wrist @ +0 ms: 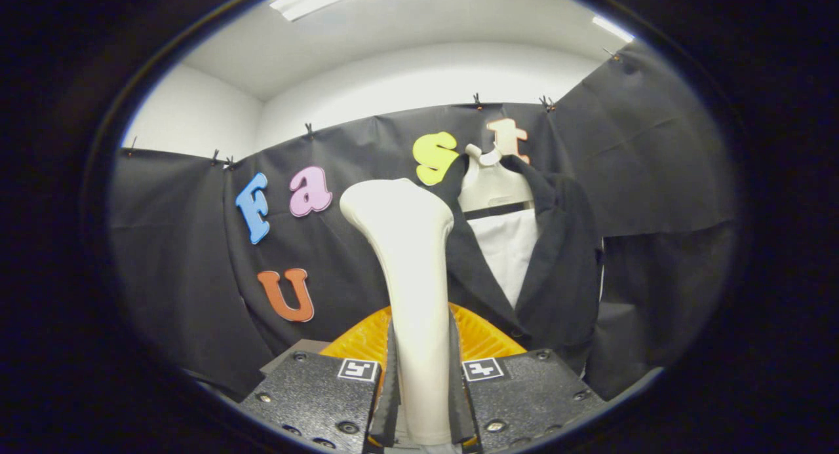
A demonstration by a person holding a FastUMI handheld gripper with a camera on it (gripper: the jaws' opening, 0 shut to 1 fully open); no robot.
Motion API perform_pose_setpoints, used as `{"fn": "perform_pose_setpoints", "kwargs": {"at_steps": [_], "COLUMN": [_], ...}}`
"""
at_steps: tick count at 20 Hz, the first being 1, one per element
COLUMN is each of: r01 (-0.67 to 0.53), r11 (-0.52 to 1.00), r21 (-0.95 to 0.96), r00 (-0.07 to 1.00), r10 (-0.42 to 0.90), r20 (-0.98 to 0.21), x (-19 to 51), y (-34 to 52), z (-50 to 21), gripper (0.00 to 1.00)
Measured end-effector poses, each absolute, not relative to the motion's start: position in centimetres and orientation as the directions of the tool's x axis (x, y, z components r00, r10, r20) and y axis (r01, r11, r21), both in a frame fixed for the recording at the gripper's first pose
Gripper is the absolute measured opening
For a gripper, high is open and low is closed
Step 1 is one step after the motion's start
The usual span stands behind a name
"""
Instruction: Iron the clothes twice with a garment steamer, once on the left side and once on the right side.
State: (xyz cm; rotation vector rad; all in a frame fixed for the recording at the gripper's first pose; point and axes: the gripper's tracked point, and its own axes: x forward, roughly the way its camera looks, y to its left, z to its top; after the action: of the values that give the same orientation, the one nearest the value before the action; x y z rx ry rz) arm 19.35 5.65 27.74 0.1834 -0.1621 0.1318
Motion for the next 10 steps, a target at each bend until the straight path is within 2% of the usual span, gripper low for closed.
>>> {"fn": "perform_pose_setpoints", "kwargs": {"at_steps": [5, 10], "r01": [-0.082, -0.022], "r11": [0.987, 0.995], "r21": [0.141, 0.097], "r00": [0.982, 0.989], "r10": [0.056, 0.008], "r20": [0.179, 0.146], "x": [23.3, 26.4], "y": [4.5, 4.7], "z": [29.9, 28.6], "gripper": [0.34, 0.34]}}
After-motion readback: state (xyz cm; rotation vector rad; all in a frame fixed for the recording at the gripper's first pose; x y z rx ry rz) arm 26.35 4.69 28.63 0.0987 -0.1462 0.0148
